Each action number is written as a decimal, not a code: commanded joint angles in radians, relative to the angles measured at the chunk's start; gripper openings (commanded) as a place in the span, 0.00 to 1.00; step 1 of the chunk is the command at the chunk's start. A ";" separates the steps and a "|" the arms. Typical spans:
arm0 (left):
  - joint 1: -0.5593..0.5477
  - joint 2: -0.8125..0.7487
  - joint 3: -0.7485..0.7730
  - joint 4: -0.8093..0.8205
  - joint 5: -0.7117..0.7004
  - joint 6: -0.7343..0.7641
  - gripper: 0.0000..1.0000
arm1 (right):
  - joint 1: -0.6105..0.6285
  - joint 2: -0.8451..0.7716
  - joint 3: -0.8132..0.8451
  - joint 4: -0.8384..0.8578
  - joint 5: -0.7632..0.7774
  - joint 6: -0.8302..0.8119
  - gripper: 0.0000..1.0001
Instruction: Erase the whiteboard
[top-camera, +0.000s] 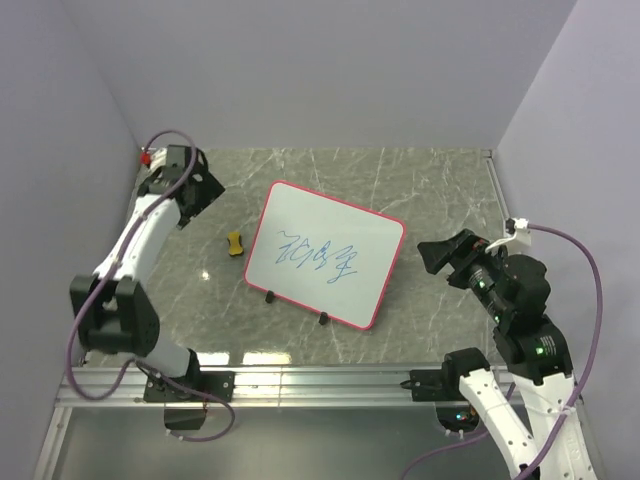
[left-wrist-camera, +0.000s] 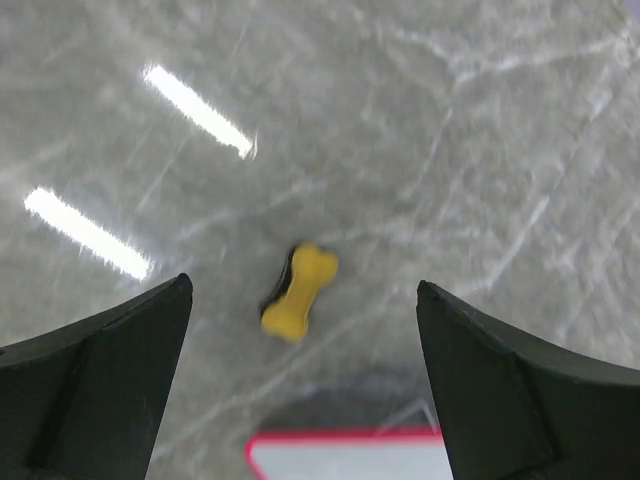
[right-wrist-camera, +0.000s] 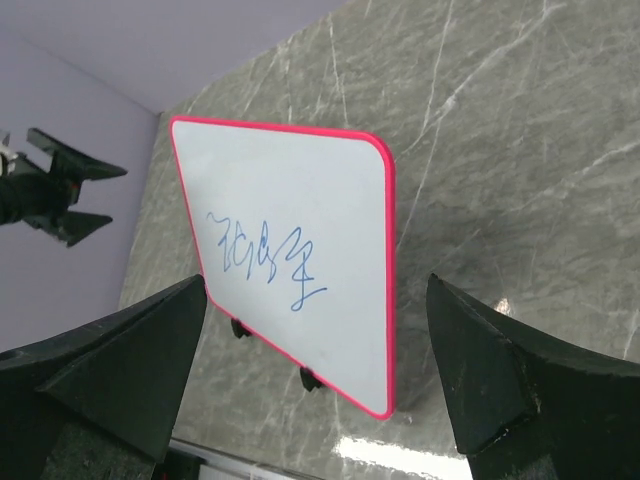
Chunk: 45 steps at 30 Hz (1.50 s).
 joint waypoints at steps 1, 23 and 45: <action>0.073 -0.151 -0.115 -0.010 0.184 -0.065 0.99 | 0.011 -0.031 0.026 -0.048 -0.013 0.001 0.98; -0.068 0.150 -0.073 0.056 0.104 0.211 0.71 | 0.011 -0.069 0.002 -0.174 -0.022 -0.073 0.96; -0.103 0.329 -0.137 0.128 0.156 0.196 0.41 | 0.009 0.124 0.077 -0.106 0.030 -0.156 0.96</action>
